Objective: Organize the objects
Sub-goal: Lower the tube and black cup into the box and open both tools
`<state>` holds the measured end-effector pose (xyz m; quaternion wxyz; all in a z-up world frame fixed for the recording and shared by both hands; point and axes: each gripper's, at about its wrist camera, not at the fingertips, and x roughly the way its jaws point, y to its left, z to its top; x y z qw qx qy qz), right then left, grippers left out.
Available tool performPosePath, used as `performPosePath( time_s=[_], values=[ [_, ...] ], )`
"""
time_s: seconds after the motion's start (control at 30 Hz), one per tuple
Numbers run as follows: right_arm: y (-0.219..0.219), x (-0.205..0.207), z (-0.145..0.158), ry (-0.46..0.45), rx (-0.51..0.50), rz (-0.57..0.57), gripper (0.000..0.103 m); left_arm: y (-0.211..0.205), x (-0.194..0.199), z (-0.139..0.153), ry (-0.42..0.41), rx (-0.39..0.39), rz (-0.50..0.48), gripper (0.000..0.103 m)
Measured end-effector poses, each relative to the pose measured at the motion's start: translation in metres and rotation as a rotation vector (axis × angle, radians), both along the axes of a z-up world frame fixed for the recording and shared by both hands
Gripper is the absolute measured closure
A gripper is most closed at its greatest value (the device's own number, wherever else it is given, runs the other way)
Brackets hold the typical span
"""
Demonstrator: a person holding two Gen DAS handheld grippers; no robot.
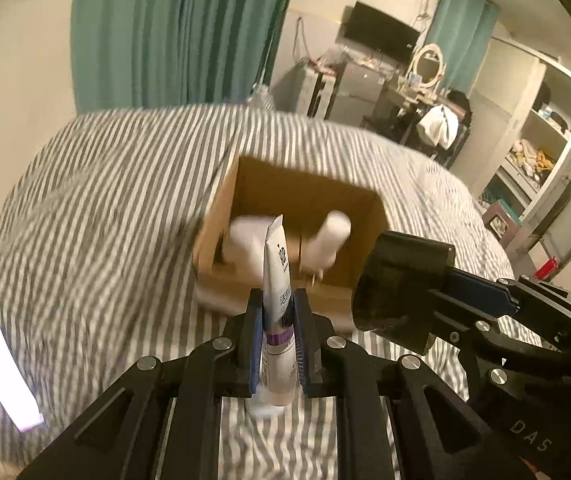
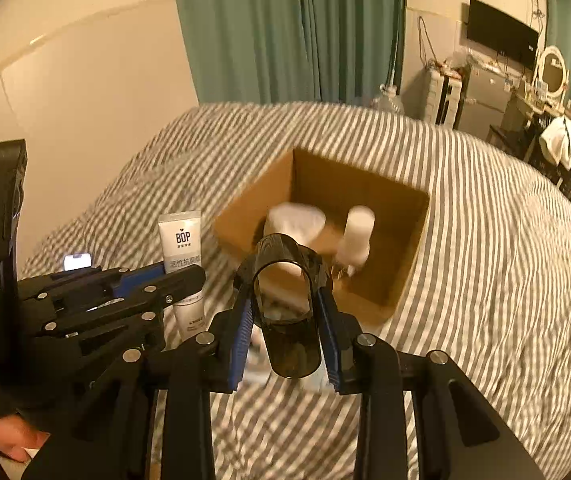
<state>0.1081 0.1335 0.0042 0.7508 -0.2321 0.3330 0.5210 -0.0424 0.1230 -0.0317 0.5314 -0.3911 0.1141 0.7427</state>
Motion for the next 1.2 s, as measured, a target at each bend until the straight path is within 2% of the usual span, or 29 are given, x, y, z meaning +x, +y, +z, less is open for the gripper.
performPosePath(
  time_s=[0.13,0.3,0.5,0.67,0.83,0.93,1.0,1.1,1.13,1.2],
  values=[
    [0.024,0.02,0.02,-0.019,0.035,-0.026,0.074,0.029,-0.02,0.015,0.022,0.024,-0.013,0.089],
    [0.055,0.05,0.026,-0.012,0.038,-0.057,0.075,0.065,-0.046,0.014,0.02,0.014,-0.019,0.089],
    [0.088,0.082,0.014,-0.003,0.011,-0.081,0.075,0.102,-0.062,-0.011,0.012,-0.036,-0.046,0.089],
    [0.102,0.102,-0.003,0.028,-0.018,-0.109,0.075,0.122,-0.069,-0.038,-0.054,-0.096,-0.037,0.089],
    [0.106,0.115,-0.011,0.079,-0.003,-0.141,0.075,0.127,-0.065,-0.047,-0.038,-0.114,-0.051,0.088],
    [0.107,0.12,-0.01,0.087,0.002,-0.155,0.075,0.126,-0.061,-0.042,-0.026,-0.099,-0.068,0.086],
    [0.106,0.12,-0.006,0.088,0.006,-0.161,0.075,0.124,-0.057,-0.036,0.002,-0.1,-0.072,0.079],
    [0.099,0.118,0.003,0.085,0.015,-0.171,0.075,0.12,-0.05,-0.022,0.057,-0.1,-0.071,0.06],
    [0.097,0.117,0.006,0.084,0.018,-0.172,0.074,0.117,-0.049,-0.017,0.072,-0.096,-0.067,0.05],
    [0.091,0.114,0.015,0.075,0.028,-0.177,0.063,0.111,-0.046,-0.005,0.09,-0.079,-0.057,0.042]
  ],
)
